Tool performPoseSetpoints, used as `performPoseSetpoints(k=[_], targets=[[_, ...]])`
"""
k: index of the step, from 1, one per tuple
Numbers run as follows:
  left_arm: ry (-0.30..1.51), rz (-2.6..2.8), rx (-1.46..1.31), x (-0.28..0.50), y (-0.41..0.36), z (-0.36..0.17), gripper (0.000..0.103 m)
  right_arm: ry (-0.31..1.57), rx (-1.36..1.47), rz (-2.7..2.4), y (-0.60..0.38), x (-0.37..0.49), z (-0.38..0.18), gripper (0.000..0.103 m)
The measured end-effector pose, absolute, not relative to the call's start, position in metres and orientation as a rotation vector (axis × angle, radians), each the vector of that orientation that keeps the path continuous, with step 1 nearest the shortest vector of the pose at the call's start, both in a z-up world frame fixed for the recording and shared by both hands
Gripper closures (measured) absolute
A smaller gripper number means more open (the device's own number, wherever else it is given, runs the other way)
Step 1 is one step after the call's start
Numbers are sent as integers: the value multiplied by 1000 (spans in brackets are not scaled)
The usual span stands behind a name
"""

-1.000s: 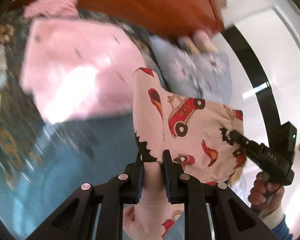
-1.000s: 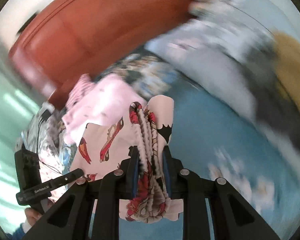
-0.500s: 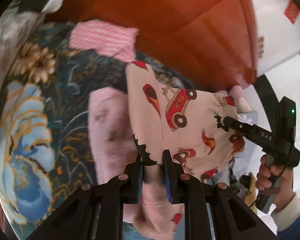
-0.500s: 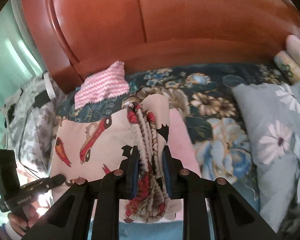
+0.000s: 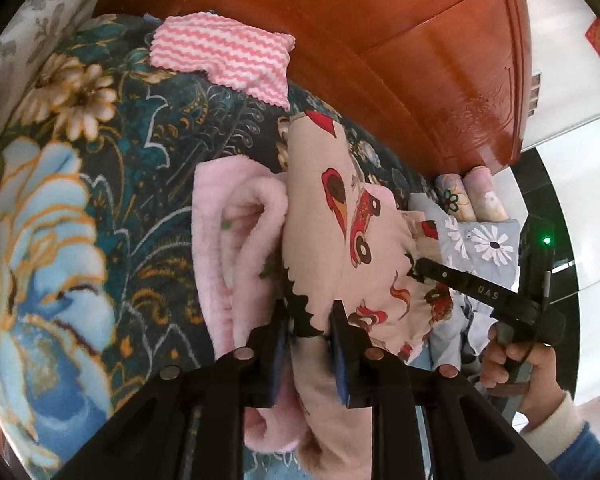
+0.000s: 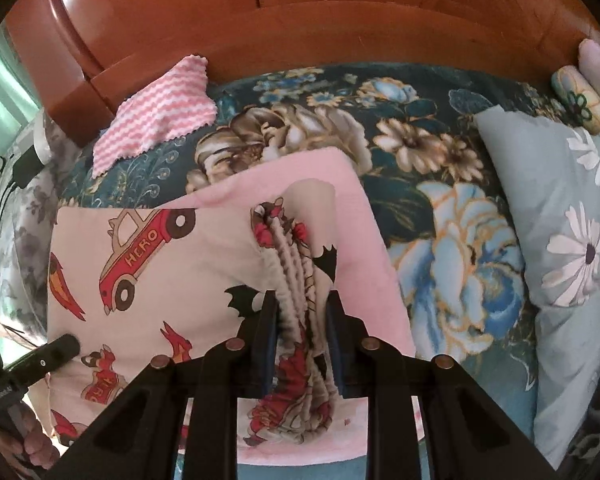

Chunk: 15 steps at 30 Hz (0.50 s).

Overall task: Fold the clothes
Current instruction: 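Carry the pants with the right gripper onto the pink fleece blanket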

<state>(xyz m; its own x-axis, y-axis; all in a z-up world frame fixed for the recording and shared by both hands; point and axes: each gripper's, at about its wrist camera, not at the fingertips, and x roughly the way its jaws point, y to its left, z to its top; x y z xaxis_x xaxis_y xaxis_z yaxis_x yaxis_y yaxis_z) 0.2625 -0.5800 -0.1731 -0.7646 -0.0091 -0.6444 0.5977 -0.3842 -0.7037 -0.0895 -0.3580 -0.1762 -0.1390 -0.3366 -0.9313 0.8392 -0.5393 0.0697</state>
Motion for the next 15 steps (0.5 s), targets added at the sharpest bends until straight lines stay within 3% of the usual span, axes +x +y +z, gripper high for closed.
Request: performPoseSetpoints(k=[3,11,15], targets=[[1390,-2206,817,268,-578,-161,70,598,1282,-1786,-351,-91,-169,75],[1029,-2331,872,245,-554,-96,65,677,1191,-1877,-324,-88,-137,75],[887,-2373,926,226,-534,-98,65,672,1118,-1812,-327,-58,-133,75]])
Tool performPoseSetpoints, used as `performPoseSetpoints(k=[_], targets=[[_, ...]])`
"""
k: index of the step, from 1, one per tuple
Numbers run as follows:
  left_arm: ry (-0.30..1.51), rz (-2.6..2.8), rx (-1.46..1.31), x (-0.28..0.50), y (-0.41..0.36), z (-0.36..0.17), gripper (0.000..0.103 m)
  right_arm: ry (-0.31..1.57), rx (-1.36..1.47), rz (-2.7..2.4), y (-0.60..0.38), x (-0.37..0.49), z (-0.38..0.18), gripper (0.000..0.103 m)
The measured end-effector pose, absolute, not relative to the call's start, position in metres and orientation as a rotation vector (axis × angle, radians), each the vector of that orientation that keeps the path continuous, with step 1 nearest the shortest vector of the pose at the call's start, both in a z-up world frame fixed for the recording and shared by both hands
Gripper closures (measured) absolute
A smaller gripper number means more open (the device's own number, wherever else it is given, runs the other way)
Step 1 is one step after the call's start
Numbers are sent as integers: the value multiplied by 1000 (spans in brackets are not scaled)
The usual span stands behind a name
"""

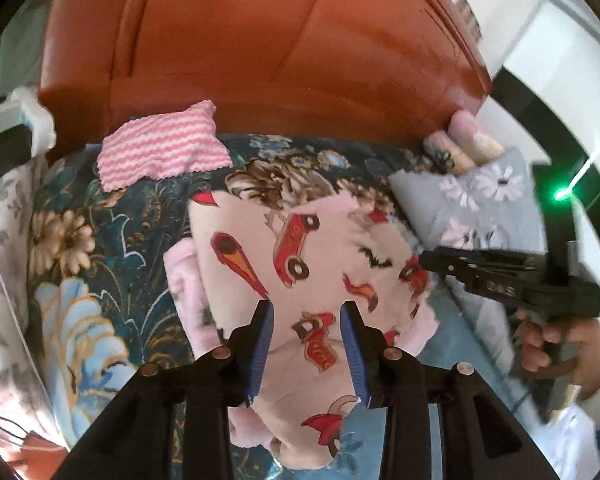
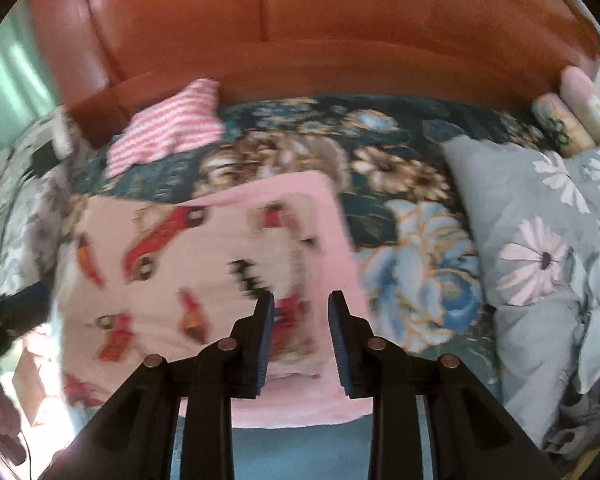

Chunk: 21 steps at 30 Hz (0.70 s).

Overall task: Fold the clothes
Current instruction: 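Carry the pants with the right gripper onto the pink fleece blanket, then open the right gripper to release the pants and withdraw both grippers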

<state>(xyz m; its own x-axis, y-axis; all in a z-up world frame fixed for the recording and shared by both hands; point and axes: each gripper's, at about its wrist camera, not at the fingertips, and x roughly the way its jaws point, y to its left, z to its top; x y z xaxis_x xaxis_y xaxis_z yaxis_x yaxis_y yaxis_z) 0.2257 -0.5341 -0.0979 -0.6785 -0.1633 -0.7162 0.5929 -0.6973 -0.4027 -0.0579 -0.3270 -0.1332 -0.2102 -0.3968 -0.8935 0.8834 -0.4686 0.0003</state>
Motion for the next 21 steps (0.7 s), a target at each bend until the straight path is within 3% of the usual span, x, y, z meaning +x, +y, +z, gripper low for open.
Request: performPoseSetpoints(k=[6,11,21], targets=[[950,-2310,924,242,-535,-145,65,748,1033,-1736,-325,-29,-156,75],[909,-2320,938,239,-537,-156,65,604,1162,-1806,-318,-55,-181,75],[877,-2279,933,245,-512,-135,65,486,1145,-1842,-301,-32,-170,75]])
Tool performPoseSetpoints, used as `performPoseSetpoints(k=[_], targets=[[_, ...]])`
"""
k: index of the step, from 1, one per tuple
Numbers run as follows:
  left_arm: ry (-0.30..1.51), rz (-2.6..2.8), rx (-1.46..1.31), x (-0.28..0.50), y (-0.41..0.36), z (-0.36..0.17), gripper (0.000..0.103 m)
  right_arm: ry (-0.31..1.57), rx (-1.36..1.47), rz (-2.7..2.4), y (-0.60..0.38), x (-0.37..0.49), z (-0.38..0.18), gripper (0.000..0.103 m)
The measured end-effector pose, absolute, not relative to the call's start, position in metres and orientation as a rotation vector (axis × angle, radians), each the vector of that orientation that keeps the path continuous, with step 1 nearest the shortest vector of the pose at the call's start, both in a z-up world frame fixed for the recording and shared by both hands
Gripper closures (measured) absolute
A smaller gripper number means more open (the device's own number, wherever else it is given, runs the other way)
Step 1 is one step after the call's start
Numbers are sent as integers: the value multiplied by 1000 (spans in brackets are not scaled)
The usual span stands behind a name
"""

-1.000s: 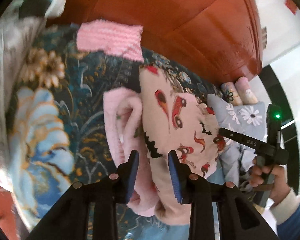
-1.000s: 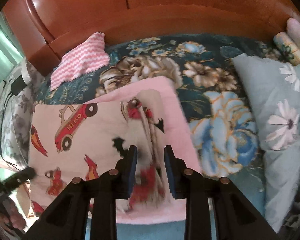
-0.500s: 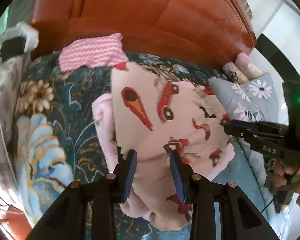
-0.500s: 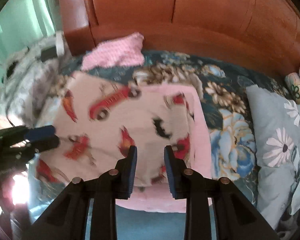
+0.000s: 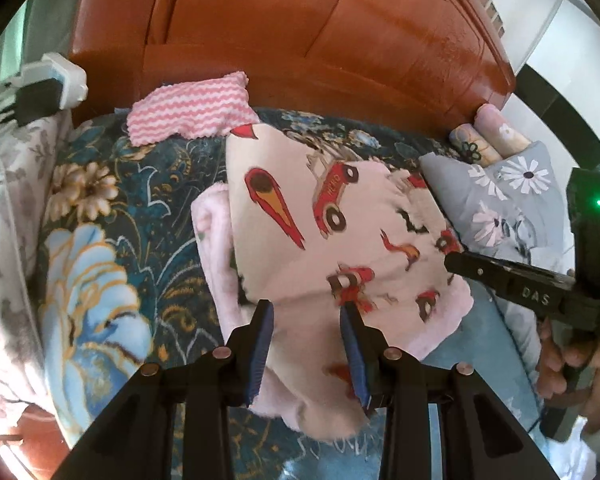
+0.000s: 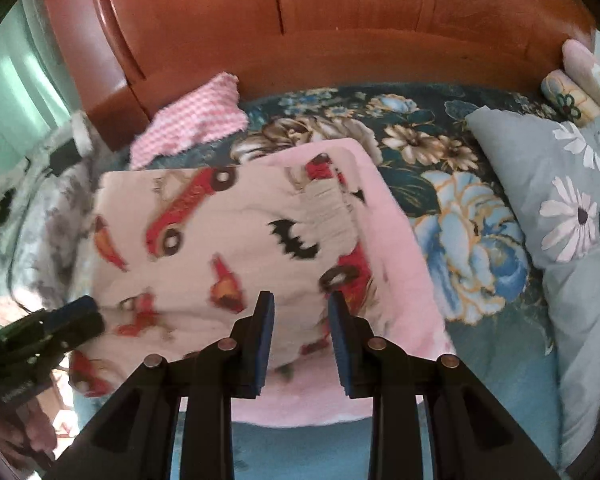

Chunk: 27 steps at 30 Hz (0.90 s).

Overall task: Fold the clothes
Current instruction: 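Open the right gripper to release the pants and withdraw both grippers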

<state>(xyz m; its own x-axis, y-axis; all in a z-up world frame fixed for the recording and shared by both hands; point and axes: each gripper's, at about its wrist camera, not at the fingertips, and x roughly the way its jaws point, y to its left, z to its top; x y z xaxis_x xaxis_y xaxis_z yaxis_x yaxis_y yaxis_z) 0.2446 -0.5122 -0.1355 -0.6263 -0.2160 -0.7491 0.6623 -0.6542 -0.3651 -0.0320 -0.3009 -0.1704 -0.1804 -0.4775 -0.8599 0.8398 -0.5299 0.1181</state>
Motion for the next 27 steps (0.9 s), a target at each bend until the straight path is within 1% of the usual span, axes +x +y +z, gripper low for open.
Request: performPoseSetpoints(k=[2,4,6,10,11,12,13,14,15,16,17,18,19,20,22,26,27], targets=[[857,-2262,927,248,-497,-135,62,464,1154,-1840,-294,-22,-173,75],[846,-2243,921,250,-486,-134,56,425,1175,-1836,-283,-12,-178,74],[858,-2227,919,253,-479,-135,46,412,1191,-1838,-274,-2,-186,74],[886,-2193,940,257,-465,-146,40,401,1217,-1840,-260,17,-203,74],[879,-2182,943,260,-462,-148,35,398,1218,-1845,-257,20,-206,74],[871,-2169,947,261,-458,-151,28,395,1214,-1856,-254,23,-209,70],[866,-2157,951,264,-455,-154,25,385,1210,-1866,-251,25,-211,60],[861,-2149,949,266,-452,-157,20,365,1206,-1874,-248,26,-213,56],[858,-2143,944,268,-450,-159,17,346,1206,-1879,-245,27,-215,54],[853,-2130,941,269,-448,-163,16,331,1209,-1883,-243,27,-217,54],[848,-2116,938,271,-446,-167,12,325,1213,-1888,-241,28,-219,54],[843,-2102,935,272,-444,-171,6,326,1218,-1895,-240,28,-222,54],[845,-2089,936,273,-443,-175,2,332,1221,-1899,-239,28,-225,53],[848,-2076,937,273,-442,-179,0,343,1223,-1901,-239,30,-228,51],[853,-2061,927,275,-439,-186,0,372,1216,-1908,-237,34,-235,45],[811,-2042,911,275,-434,-195,0,443,1201,-1915,-237,44,-248,42],[801,-2036,909,275,-432,-197,0,455,1195,-1914,-237,46,-251,38]])
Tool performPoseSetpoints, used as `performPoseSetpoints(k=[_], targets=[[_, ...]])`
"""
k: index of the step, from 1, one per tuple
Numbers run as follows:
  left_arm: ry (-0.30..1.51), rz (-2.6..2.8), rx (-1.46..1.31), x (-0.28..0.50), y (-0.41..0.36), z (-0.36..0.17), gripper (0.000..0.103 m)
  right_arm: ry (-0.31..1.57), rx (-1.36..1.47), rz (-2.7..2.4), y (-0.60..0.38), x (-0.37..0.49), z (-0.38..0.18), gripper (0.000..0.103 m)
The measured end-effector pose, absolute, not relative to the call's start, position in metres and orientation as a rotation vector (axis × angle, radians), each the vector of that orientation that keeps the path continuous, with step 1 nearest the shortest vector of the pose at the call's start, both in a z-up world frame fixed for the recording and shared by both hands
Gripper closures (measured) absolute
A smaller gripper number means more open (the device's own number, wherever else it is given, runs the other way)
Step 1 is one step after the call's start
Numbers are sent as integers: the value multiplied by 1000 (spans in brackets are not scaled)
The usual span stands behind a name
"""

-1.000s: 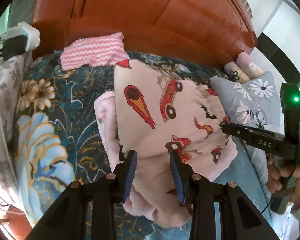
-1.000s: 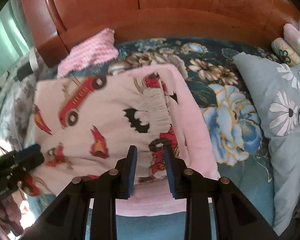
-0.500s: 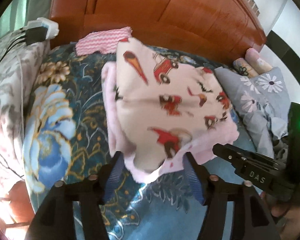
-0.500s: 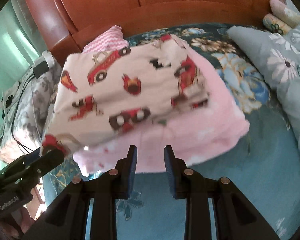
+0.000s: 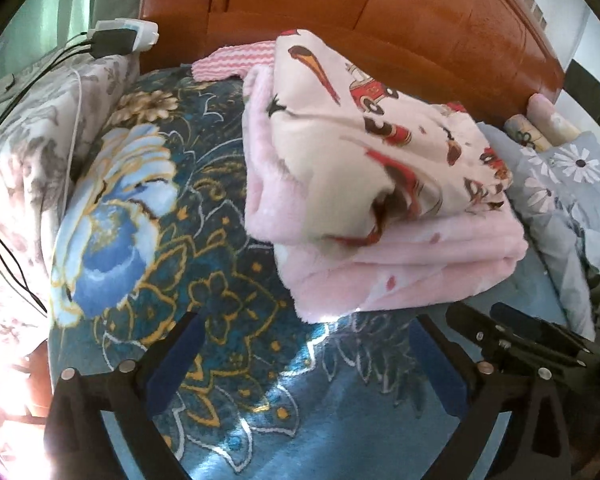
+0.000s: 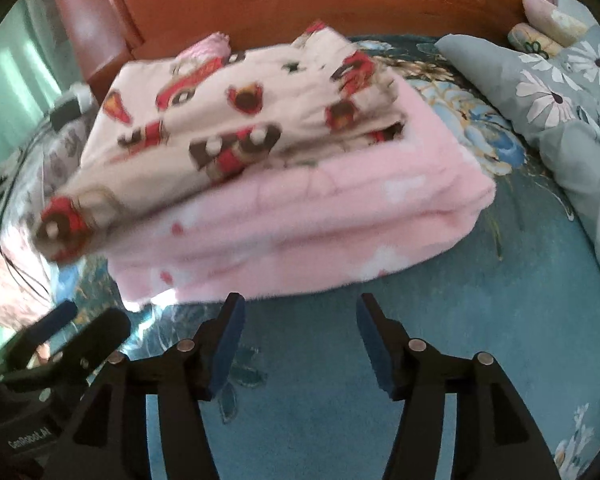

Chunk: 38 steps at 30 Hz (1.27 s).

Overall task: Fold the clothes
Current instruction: 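Open the right gripper to release the pants and withdraw both grippers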

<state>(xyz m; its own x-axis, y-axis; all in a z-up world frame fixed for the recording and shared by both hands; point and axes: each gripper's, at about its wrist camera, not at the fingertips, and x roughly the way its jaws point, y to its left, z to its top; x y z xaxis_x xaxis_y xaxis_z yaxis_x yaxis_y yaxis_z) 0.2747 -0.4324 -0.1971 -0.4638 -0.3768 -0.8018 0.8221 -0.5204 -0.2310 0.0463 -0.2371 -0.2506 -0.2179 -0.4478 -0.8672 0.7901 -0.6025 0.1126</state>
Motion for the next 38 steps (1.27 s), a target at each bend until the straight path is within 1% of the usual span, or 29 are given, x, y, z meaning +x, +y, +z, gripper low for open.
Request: performPoseSetpoints(k=[2,3,4,5,12,14,15,16,18,23,38], targets=[[789,-2021,890,276,-432,-200,0,469,1181,-1931,-237,50,-255,35],[789,-2015,881,278,-433,-201,0,464,1177,-1945,-236,50,-256,32],[788,-2010,872,279,-433,-202,0,459,1172,-1959,-235,50,-258,25],[787,-2004,863,280,-434,-203,0,452,1169,-1967,-234,50,-259,23],[798,-1989,823,284,-439,-203,0,439,1123,-2012,-235,56,-257,22],[809,-1987,809,286,-441,-204,0,445,1110,-2032,-235,57,-257,18],[811,-1985,800,286,-442,-204,0,445,1100,-2045,-235,57,-256,12],[812,-1983,792,287,-443,-204,0,441,1088,-2058,-233,57,-256,9],[812,-1976,785,287,-445,-203,0,429,1068,-2073,-232,57,-254,7],[821,-1969,781,287,-450,-204,0,416,1024,-2105,-231,60,-251,6],[789,-1977,777,286,-452,-200,0,420,1033,-2115,-238,60,-250,6]])
